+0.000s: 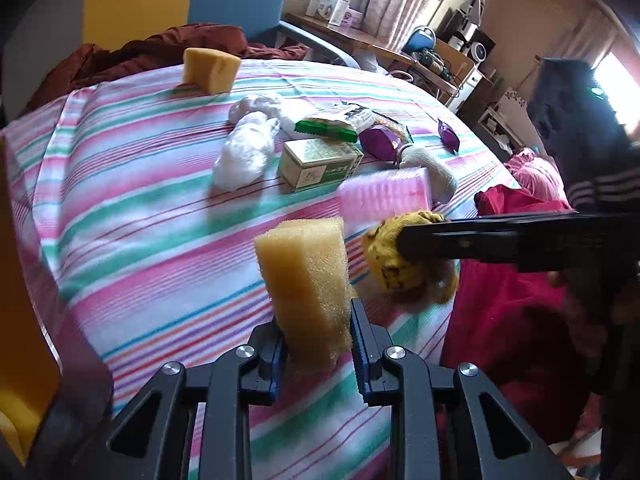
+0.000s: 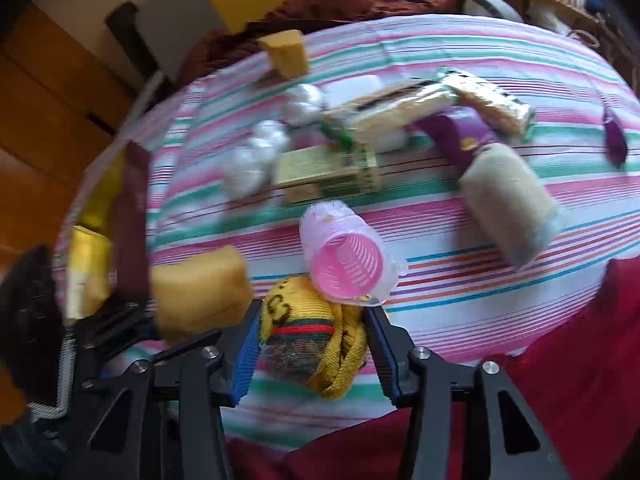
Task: Organize objects
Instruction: 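Lift the sponge with the left gripper while the right grasps the pink hair roller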
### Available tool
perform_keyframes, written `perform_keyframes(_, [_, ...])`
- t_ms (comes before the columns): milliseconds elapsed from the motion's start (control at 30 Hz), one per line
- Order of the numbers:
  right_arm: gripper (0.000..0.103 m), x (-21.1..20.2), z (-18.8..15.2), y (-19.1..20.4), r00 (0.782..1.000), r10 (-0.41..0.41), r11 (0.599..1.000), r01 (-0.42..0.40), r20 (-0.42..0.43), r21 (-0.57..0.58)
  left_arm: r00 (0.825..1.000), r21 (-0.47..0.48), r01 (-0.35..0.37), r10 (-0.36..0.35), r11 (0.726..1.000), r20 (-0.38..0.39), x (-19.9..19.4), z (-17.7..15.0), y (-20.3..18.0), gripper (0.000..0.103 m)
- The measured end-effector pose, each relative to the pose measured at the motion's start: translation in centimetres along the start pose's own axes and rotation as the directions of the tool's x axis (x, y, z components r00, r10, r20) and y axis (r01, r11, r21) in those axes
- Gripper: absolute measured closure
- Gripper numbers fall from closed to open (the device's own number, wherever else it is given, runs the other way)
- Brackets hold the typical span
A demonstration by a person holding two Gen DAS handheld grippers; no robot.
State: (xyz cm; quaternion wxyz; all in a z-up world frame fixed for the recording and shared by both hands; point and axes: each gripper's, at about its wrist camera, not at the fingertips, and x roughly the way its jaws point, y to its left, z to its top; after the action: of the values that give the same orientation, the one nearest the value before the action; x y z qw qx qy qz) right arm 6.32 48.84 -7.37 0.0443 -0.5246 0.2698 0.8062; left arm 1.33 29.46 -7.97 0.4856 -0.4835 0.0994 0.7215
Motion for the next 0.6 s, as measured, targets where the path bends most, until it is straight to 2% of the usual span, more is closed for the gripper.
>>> perform_keyframes(67, [0.065, -0.7, -0.5, 0.5, 0.993, 0.122, 0.993, -0.122, 0.008, -0.009, 1.000, -0.011, 0.000, 0.000, 1.000, 0.005, -0.4, -0.1, 0.3, 0.075])
perform_keyframes(133, [0.065, -1.5, -0.7, 0.1, 0.962, 0.269, 0.963, -0.270, 0.045, 0.015, 1.000, -0.025, -0.003, 0.003, 1.000, 0.009, -0.8, -0.4, 0.7, 0.076])
perform_keyframes(167, [0.069, -1.7, -0.8, 0.1, 0.954, 0.294, 0.955, -0.296, 0.066, 0.024, 1.000, -0.036, 0.000, 0.001, 0.999, 0.012, -1.0, -0.5, 0.9, 0.076])
perform_keyframes(200, [0.072, -1.7, -0.7, 0.0, 0.987, 0.143, 0.989, -0.145, 0.073, 0.027, 1.000, -0.041, -0.002, 0.003, 0.999, 0.013, -1.1, -0.6, 1.0, 0.076])
perform_keyframes(233, [0.072, -1.3, -0.5, 0.4, 0.998, -0.023, 1.000, 0.022, 0.064, 0.015, 1.000, -0.043, -0.003, 0.004, 0.999, 0.015, -1.3, -0.7, 1.1, 0.076])
perform_keyframes(267, [0.073, -0.9, -0.4, 0.4, 0.985, -0.166, 0.986, 0.165, 0.052, 0.007, 1.000, -0.045, -0.007, 0.008, 0.999, 0.019, -1.5, -0.8, 1.2, 0.076])
perform_keyframes(367, [0.071, -1.1, -0.3, -0.6, 0.997, -0.052, 0.996, 0.047, 0.056, 0.081, 0.999, -0.046, -0.022, 0.023, 0.999, 0.027, -1.9, -1.1, 1.3, 0.076])
perform_keyframes(433, [0.068, -0.9, -0.4, -0.1, 0.996, -0.064, 0.996, 0.060, 0.058, 0.070, 0.999, -0.044, -0.033, 0.034, 0.999, 0.032, -2.3, -1.4, 1.4, 0.076])
perform_keyframes(533, [0.061, -0.7, -0.4, 0.2, 0.997, -0.039, 0.997, 0.034, 0.060, 0.072, 0.997, -0.035, -0.059, 0.060, 0.998, 0.048, -2.6, -1.1, 1.4, 0.076])
perform_keyframes(600, [0.061, -0.5, -0.5, 0.4, 0.997, -0.017, 0.997, 0.011, 0.070, 0.079, 0.996, -0.027, -0.067, 0.068, 0.997, 0.057, -2.8, -0.8, 1.5, 0.076])
